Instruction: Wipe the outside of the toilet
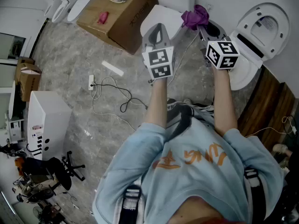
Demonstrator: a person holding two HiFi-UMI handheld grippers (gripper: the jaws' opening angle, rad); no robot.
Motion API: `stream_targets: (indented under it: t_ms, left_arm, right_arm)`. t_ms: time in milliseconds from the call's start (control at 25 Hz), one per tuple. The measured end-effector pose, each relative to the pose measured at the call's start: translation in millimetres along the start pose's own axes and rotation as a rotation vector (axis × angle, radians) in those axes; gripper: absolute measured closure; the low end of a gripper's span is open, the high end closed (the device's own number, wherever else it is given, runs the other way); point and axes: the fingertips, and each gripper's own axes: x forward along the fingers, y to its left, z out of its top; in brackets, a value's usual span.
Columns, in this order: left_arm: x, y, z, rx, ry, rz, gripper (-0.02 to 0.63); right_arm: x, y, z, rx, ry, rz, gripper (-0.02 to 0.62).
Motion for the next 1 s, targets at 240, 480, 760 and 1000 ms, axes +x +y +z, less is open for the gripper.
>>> stream_targets:
  t_ms: [240, 480, 760, 1000]
  left_arm:
    - [3, 3, -2, -0.015, 0.000, 0.018, 0.583]
    - [12, 3, -6, 0.002, 0.020, 0.024, 0.583]
    - [9, 43, -9, 0.004, 0.031, 0.095, 0.583]
    - [28, 72, -10, -0.011, 0.028, 0.127, 0.583]
  right_arm:
    - [4, -7, 3, 0.033, -0.016, 0.012, 0.522]
    - [10, -26, 2, 0.057, -0.023, -0.001, 0.522]
    - [42, -20, 3, 0.087, -0.018, 0.025, 0.520]
    - [78, -8, -1, 0.073, -0.003, 0.072, 0.520]
